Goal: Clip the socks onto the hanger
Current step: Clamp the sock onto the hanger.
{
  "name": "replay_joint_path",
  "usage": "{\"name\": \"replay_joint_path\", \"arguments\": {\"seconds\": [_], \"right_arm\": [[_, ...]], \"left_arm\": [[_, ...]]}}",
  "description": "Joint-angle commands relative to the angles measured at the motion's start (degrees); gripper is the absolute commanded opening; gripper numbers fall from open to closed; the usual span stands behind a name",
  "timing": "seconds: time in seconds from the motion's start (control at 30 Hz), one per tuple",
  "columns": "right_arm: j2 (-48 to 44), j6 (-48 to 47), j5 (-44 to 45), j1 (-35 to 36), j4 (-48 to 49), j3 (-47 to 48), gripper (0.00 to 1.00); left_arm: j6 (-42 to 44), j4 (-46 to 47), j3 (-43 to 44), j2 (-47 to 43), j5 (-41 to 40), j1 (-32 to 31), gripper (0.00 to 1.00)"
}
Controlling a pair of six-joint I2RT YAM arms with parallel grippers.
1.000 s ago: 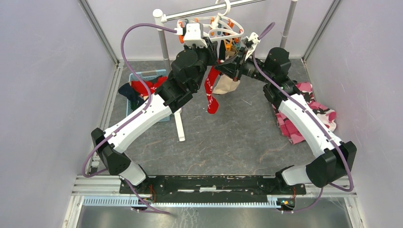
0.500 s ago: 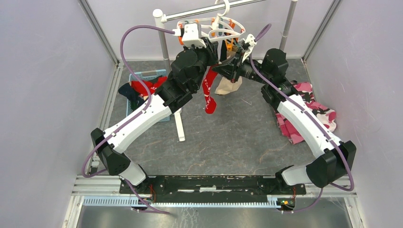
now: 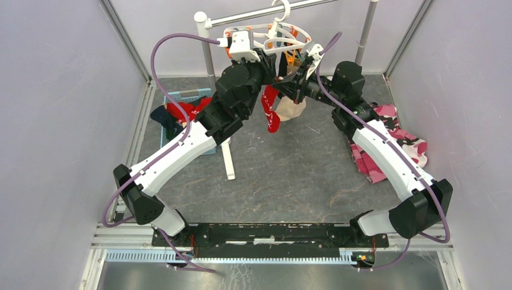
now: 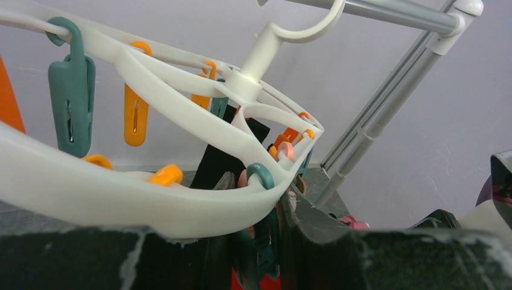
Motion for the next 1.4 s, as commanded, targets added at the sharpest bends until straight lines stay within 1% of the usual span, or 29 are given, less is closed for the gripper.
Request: {"name": "replay_joint_path", "arguments": {"seconds": [0.0, 0.2, 0.4, 0.73, 1.17, 1.37], "right_arm": [[0.04, -0.65, 0.33, 0.18, 1.34, 2.53, 0.0], [0.25, 1.58, -1.48, 0.21, 3.56, 1.87, 0.0], [0.86, 1.86, -1.29, 0.57, 3.96, 2.39, 0.0], [1.32, 0.24, 0.91, 1.04, 3.02, 2.08, 0.0], [1.96, 0.66, 0.0, 1.07, 3.46, 4.33, 0.0], [2.06, -0.76, 1.7, 1.0, 1.83, 5.71, 0.0]], "left_arm": [[-3.01, 3.81, 0.41, -2.4, -1.61, 0.68, 0.02], [-4.0, 4.6, -0.35, -2.75, -1.96, 0.76, 0.02], [-5.69, 5.74, -1.52, -3.34, -2.4, 0.76, 0.02], [-7.23, 6.62, -1.95, -3.81, -2.02, 0.76, 0.02], [-7.59, 6.53, -2.18, -3.64, -1.74, 0.85, 0.02], [-7.7, 6.53, -2.16, -3.72, -1.7, 0.85, 0.02]]}}
